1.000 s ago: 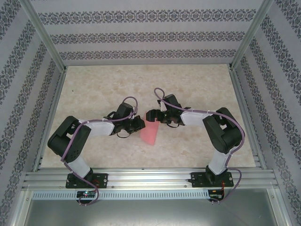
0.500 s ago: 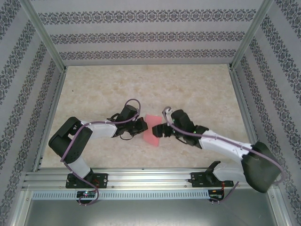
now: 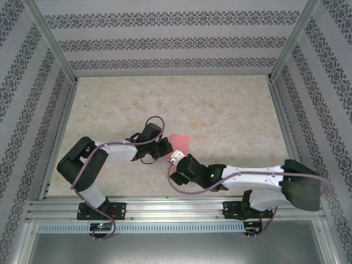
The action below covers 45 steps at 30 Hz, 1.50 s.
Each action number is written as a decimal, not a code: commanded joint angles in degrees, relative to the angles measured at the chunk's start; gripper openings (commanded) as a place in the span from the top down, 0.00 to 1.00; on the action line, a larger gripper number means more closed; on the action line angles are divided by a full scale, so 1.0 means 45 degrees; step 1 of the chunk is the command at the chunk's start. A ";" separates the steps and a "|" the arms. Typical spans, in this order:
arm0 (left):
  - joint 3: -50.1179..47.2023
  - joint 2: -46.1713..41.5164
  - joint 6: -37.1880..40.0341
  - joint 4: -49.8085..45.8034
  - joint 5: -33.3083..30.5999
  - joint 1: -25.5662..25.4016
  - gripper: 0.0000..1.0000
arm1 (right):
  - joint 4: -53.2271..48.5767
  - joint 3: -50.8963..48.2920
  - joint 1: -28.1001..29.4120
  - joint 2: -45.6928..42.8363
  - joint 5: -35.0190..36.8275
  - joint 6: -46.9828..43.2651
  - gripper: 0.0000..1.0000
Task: Fold a paper plane with a square sheet of paper (fold left side to right side)
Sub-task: Third fold the triangle at the center of the table.
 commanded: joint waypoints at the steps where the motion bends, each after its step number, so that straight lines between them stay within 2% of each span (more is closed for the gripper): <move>1: 0.0343 -0.0346 -0.0176 -0.0209 -0.0191 -0.0198 0.99 | -0.0038 0.1094 0.0297 0.1152 0.1203 -0.1444 0.23; 10: 0.0429 -0.0359 -0.0141 -0.0236 -0.0095 -0.0218 0.99 | -0.0321 0.2795 0.0583 0.3715 0.1674 -0.2529 0.23; 15: 0.0413 -0.0325 -0.0156 -0.0207 -0.0090 -0.0218 0.99 | -0.0411 0.2707 0.0502 0.3693 0.1986 -0.2266 0.35; 18: 0.0418 -0.0283 -0.0126 -0.0186 -0.0038 -0.0218 0.99 | -0.0522 0.2627 0.0292 0.3594 0.2121 -0.2053 0.47; 27: 0.0404 -0.0295 -0.0077 -0.0209 -0.0024 -0.0218 0.96 | -0.0678 0.2408 0.0184 0.3276 0.1870 -0.2342 0.99; 30: 0.0458 -0.0445 0.0122 -0.0473 -0.0102 -0.0220 0.91 | -0.0643 0.2299 0.0138 0.3184 0.1758 -0.2367 1.00; 34: 0.0677 -0.0836 0.0652 -0.1370 -0.0301 -0.0141 0.66 | -0.0507 0.2173 0.0091 0.3125 0.1271 -0.2411 1.00; 36: 0.0703 -0.1211 0.0957 -0.1916 -0.0481 0.0010 0.60 | -0.0505 0.2113 0.0037 0.3105 0.1134 -0.2419 1.00; 41: 0.0531 -0.2204 0.1582 -0.2852 -0.0535 0.0731 0.52 | -0.0394 0.1917 -0.0101 0.3026 0.0735 -0.2339 1.00; 45: 0.0924 -0.2232 0.2070 -0.3071 -0.0070 0.1163 0.55 | -0.0260 0.1754 -0.0120 0.2997 0.0733 -0.2260 1.00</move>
